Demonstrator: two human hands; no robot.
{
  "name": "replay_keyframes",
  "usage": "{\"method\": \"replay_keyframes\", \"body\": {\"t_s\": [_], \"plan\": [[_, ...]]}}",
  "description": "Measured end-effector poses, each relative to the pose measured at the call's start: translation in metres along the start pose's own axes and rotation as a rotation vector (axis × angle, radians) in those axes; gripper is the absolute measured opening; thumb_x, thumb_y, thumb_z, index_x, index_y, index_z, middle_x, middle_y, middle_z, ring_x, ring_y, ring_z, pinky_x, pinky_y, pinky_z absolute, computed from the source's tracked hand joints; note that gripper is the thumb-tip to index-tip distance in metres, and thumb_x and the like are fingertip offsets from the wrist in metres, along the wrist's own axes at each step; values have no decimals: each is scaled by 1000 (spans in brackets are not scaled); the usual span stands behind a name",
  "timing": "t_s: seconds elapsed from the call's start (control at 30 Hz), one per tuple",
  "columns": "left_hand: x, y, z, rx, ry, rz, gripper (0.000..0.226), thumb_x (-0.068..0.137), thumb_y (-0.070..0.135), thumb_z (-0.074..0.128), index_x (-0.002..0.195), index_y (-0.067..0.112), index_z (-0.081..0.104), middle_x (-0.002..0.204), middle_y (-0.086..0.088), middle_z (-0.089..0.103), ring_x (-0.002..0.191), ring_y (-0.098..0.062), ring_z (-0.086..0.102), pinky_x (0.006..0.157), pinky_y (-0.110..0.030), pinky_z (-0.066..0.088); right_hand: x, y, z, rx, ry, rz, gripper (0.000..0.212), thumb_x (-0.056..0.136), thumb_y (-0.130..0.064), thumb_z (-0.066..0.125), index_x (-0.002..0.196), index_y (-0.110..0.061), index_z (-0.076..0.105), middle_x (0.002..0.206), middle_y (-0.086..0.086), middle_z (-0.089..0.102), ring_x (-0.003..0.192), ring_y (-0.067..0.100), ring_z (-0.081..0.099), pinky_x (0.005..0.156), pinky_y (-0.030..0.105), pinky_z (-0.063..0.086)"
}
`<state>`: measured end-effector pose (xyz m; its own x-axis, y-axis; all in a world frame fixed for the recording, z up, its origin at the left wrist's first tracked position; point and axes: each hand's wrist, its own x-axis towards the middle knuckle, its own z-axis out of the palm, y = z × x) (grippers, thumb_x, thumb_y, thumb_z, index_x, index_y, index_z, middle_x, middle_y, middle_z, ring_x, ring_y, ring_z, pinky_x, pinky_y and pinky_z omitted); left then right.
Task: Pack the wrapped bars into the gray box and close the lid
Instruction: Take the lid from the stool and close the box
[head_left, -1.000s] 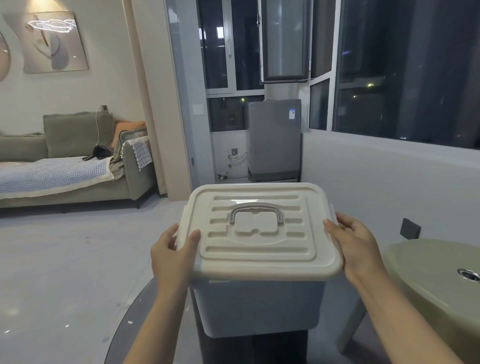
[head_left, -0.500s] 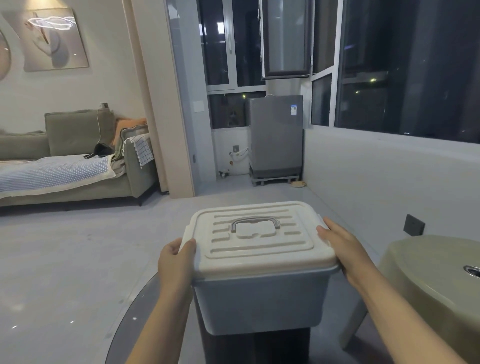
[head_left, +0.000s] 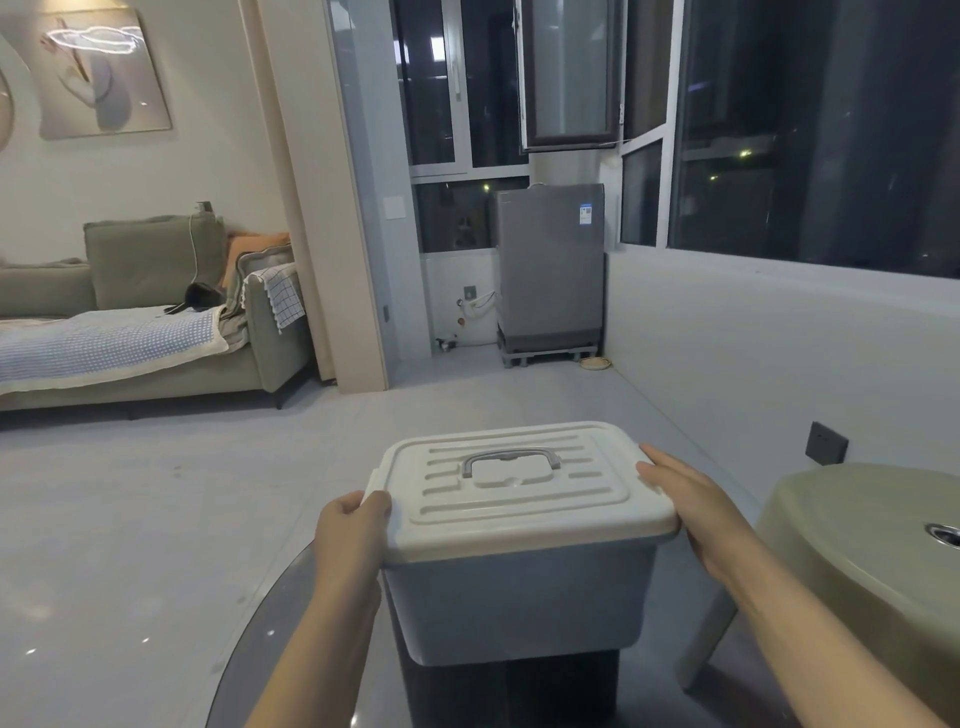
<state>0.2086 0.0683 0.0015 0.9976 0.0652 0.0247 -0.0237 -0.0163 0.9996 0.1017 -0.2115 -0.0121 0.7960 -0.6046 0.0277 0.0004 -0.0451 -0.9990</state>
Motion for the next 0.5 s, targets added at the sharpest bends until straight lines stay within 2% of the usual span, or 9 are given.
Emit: {"method": "replay_keyframes", "body": {"t_s": [0.1,0.2,0.3,0.37,0.43,0.5], "plan": [[-2,-4,-2,35,-14,28,13,83,2,46,73,10,41,72,-8,24,64,-18,19,56,-30,13,-6,1,1,-36,11,13,46,88,-21,54,134,-26,50,136,-8,51,120,14,47,96,29,37],[-1,-6,-3,34,-35,25,12,84,4,46,73,9,45,74,-10,31,65,-20,25,55,-30,17,-10,2,1,-21,17,23,45,88,-22,54,133,-27,51,132,-10,53,118,13,49,94,29,37],[0,-5,-4,43,-68,-46,14,86,8,45,75,9,53,74,-7,44,65,-21,35,55,-29,26,-12,1,2,32,7,66,42,88,-23,53,128,-32,53,124,-11,57,112,15,55,88,32,44],[0,-2,-4,34,-103,-153,14,87,14,45,77,16,55,80,-5,53,69,-24,45,61,-31,37,-13,-1,3,47,14,131,32,87,-25,54,117,-36,54,111,-10,60,98,15,59,77,34,50],[1,0,-6,-3,-134,-289,9,88,21,50,82,21,56,85,-3,59,73,-23,53,70,-34,45,-13,-3,4,44,40,196,18,85,-26,57,102,-22,60,95,-3,64,81,17,60,67,31,50],[5,-1,-10,-39,-126,-334,10,87,22,56,79,16,56,85,-4,61,73,-21,55,71,-33,46,-14,-4,5,70,57,253,12,83,-25,61,87,-14,63,80,3,63,68,17,56,57,27,44]]}}
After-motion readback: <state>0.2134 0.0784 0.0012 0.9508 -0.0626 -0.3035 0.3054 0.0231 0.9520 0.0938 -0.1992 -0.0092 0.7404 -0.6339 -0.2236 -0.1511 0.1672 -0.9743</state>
